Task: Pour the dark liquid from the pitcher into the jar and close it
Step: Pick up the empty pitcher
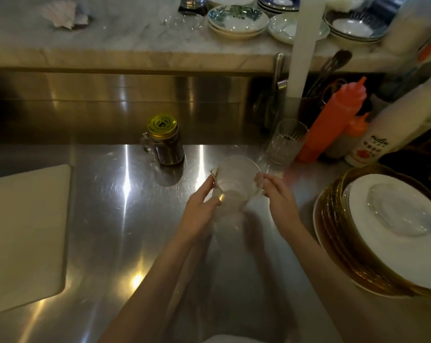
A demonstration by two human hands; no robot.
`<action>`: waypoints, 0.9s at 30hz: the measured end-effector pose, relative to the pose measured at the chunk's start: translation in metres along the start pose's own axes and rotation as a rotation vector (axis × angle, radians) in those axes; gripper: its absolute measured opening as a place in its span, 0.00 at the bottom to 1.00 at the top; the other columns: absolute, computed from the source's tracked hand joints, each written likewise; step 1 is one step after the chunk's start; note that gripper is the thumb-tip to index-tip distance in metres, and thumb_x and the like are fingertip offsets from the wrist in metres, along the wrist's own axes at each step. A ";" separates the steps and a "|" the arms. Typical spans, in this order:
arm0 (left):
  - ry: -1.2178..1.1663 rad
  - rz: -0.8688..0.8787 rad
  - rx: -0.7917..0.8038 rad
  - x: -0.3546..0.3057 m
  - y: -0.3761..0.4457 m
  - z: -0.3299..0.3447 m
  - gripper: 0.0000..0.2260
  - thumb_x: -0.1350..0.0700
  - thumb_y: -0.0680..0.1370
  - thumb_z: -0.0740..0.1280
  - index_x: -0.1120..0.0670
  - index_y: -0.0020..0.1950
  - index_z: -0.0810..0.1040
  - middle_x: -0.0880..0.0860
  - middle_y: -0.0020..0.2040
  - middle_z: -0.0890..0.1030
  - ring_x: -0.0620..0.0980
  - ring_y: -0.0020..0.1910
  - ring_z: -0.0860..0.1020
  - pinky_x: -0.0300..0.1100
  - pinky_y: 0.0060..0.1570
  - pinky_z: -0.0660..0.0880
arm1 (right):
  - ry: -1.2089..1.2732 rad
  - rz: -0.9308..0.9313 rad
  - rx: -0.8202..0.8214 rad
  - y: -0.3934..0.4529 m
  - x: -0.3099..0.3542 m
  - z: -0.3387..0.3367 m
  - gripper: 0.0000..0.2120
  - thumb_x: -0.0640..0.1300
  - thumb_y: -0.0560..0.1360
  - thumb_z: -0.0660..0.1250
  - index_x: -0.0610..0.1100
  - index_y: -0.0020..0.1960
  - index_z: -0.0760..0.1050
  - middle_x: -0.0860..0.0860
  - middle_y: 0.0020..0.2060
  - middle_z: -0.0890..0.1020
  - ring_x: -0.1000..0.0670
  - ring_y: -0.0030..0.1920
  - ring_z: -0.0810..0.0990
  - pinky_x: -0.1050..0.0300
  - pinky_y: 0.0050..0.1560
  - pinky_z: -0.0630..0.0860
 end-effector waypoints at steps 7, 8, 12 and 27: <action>-0.069 0.011 -0.054 -0.028 0.046 -0.026 0.24 0.67 0.75 0.59 0.50 0.69 0.68 0.37 0.46 0.75 0.22 0.32 0.74 0.20 0.28 0.69 | 0.038 -0.002 0.070 0.054 0.024 0.043 0.10 0.40 0.79 0.57 0.42 0.54 0.76 0.57 0.40 0.77 0.63 0.39 0.74 0.76 0.40 0.70; -0.080 0.012 -0.068 -0.030 0.052 -0.029 0.23 0.68 0.75 0.59 0.52 0.68 0.69 0.38 0.46 0.75 0.23 0.32 0.75 0.21 0.28 0.70 | 0.035 0.003 0.083 0.062 0.025 0.050 0.10 0.40 0.80 0.57 0.42 0.55 0.76 0.57 0.40 0.77 0.62 0.39 0.74 0.75 0.39 0.70; -0.129 -0.003 -0.116 -0.030 0.076 -0.040 0.25 0.71 0.75 0.56 0.52 0.68 0.68 0.41 0.44 0.76 0.26 0.30 0.76 0.22 0.26 0.69 | -0.004 0.016 0.117 0.088 0.026 0.071 0.09 0.43 0.80 0.57 0.44 0.54 0.74 0.58 0.40 0.76 0.62 0.40 0.73 0.77 0.36 0.70; -0.125 -0.094 -0.158 -0.015 0.108 -0.050 0.26 0.68 0.75 0.57 0.53 0.72 0.63 0.48 0.65 0.73 0.38 0.56 0.74 0.22 0.43 0.70 | -0.119 0.044 0.070 0.117 0.015 0.078 0.14 0.45 0.80 0.55 0.44 0.63 0.71 0.51 0.55 0.75 0.53 0.55 0.73 0.61 0.54 0.70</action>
Point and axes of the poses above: each hand's wrist, its own y-axis towards the middle knuckle, its own z-axis out of the palm, x = y × z, the point moved 8 cm from there along y, towards the middle knuckle
